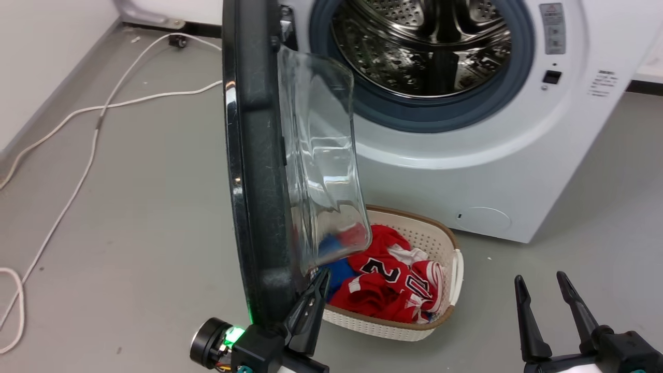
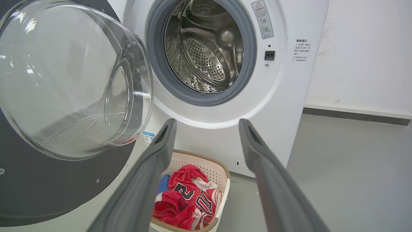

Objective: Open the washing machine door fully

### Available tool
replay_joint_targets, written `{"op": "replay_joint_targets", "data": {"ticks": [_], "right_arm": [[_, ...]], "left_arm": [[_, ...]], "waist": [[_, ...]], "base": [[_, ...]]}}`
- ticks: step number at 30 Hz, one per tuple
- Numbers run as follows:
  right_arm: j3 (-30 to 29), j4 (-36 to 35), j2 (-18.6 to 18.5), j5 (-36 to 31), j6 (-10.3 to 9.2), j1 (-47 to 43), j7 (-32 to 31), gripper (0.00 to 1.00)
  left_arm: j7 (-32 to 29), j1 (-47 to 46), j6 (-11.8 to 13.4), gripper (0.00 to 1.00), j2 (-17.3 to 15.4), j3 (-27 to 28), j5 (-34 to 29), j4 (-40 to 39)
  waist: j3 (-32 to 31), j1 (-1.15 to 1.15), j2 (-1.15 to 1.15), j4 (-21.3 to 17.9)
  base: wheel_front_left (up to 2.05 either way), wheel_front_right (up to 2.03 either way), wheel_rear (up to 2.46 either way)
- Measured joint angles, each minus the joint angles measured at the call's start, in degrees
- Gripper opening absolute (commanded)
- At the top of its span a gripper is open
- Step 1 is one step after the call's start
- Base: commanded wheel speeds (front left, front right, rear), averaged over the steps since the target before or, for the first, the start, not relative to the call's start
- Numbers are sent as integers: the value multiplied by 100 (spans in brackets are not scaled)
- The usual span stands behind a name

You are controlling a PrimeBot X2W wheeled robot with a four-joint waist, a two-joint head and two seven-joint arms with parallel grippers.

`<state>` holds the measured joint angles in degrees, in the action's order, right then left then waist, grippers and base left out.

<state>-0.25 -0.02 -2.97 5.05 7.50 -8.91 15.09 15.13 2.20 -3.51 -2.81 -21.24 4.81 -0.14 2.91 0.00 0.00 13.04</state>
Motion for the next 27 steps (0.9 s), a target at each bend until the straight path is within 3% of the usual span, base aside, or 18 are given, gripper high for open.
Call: {"op": "replay_joint_targets", "data": {"ticks": [14, 27], "right_arm": [[26, 48, 1, -75, 0, 44, 0, 100], [11, 23, 2, -205, 0, 214, 0, 100]], "left_arm": [[0, 53, 200, 0, 1, 818, 112, 127], [-7, -424, 257, 0, -60, 2550, 260, 555]], "waist": [[150, 0, 0, 800], [517, 0, 0, 754]], "base": [[0, 0, 0], [0, 0, 0]]}}
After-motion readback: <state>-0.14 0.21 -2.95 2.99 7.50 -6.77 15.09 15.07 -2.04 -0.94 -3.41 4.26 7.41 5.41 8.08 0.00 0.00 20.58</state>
